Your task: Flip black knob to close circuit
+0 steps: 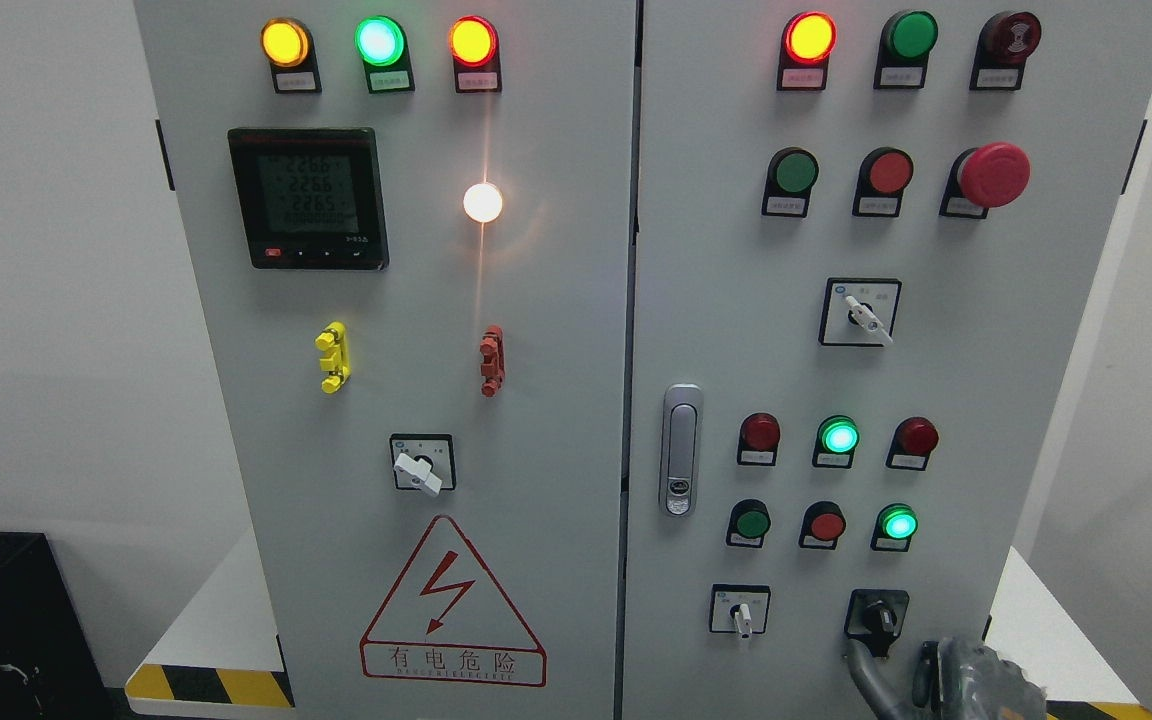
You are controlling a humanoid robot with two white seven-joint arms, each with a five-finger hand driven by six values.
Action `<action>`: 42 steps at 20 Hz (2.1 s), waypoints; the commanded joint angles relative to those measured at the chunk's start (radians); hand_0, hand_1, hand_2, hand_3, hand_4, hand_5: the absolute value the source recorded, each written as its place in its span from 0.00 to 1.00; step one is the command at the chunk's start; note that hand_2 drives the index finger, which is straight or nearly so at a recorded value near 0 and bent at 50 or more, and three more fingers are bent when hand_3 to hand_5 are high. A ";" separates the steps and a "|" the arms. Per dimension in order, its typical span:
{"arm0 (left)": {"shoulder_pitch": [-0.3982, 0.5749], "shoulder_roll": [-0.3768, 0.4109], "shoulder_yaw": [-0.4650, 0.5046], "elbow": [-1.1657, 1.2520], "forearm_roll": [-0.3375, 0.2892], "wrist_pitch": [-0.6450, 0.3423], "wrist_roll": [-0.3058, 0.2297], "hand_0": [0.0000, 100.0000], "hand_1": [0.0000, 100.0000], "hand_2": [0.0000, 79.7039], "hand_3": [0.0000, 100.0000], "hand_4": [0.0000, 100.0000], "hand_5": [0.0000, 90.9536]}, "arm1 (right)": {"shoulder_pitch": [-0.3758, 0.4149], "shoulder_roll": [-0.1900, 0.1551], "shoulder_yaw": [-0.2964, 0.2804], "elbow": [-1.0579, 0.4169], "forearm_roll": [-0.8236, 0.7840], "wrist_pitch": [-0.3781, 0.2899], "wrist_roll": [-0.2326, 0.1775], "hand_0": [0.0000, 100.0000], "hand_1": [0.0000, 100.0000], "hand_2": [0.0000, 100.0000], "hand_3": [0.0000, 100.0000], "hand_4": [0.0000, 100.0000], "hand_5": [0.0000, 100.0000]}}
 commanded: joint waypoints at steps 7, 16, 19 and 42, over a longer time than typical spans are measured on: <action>0.023 0.000 0.000 -0.029 0.000 0.000 -0.001 0.12 0.56 0.00 0.00 0.00 0.00 | -0.006 -0.006 -0.047 0.019 -0.005 -0.003 0.000 0.00 0.00 0.89 1.00 0.97 0.98; 0.023 0.000 0.000 -0.029 0.000 0.000 -0.001 0.12 0.56 0.00 0.00 0.00 0.00 | -0.013 -0.017 -0.062 0.017 -0.016 -0.004 0.000 0.00 0.00 0.89 1.00 0.97 0.98; 0.023 0.000 0.000 -0.029 0.000 0.000 -0.001 0.12 0.56 0.00 0.00 0.00 0.00 | -0.019 -0.017 -0.062 0.017 -0.018 -0.003 0.000 0.00 0.00 0.89 1.00 0.97 0.98; 0.023 0.000 0.000 -0.029 0.000 0.000 -0.001 0.12 0.56 0.00 0.00 0.00 0.00 | -0.024 -0.018 -0.074 0.005 -0.047 -0.009 0.000 0.00 0.00 0.89 1.00 0.97 0.98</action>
